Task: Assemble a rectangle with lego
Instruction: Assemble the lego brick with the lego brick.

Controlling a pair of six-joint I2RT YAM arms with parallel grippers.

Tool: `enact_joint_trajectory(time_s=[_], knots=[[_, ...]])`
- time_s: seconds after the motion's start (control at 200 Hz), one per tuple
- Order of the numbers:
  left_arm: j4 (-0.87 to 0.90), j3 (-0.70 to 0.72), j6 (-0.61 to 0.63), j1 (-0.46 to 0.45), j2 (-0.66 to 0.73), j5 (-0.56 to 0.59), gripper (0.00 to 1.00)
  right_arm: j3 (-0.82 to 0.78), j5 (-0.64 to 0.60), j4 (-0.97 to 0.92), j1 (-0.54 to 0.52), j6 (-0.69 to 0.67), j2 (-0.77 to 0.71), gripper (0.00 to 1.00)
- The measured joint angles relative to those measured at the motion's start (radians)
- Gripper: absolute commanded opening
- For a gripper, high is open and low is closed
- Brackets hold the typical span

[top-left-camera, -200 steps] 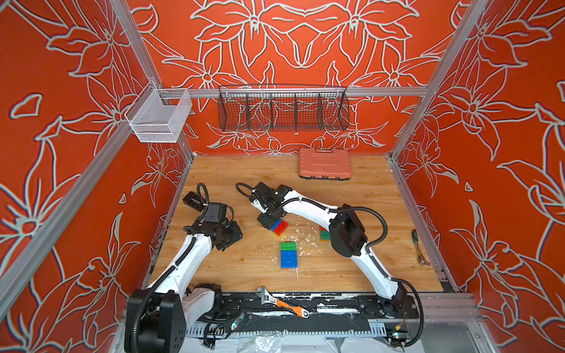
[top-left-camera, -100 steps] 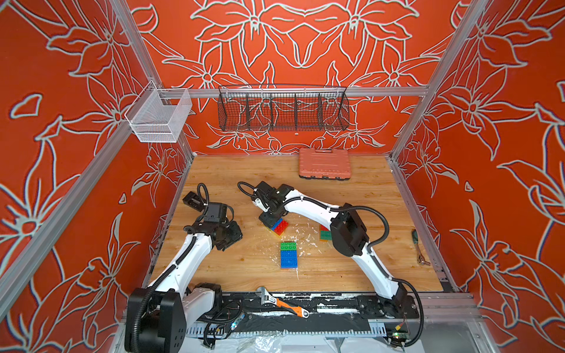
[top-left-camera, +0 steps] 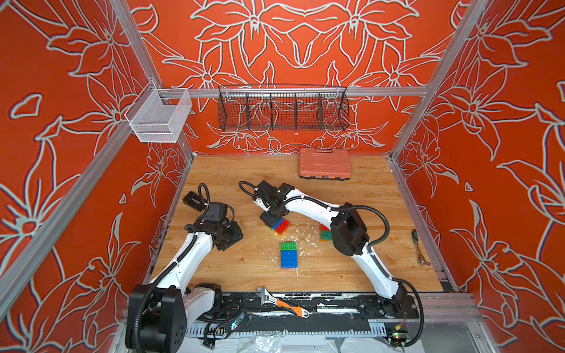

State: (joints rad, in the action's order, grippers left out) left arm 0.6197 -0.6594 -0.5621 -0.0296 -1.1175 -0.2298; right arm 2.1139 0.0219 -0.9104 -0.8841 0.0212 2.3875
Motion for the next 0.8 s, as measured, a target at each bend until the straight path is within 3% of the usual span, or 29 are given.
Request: enact_joint_trajectory(time_s=[0.25,0.801], knots=[[0.0,0.0,0.0,0.0,0.0,-0.001,0.38,-0.069,0.006,0.043,0.008,0.0,-0.035,0.25],[-0.013,0.0,-0.008,0.0,-0.016,-0.004,0.38,-0.176,0.001,0.118,0.006,-0.017,-0.086,0.22]])
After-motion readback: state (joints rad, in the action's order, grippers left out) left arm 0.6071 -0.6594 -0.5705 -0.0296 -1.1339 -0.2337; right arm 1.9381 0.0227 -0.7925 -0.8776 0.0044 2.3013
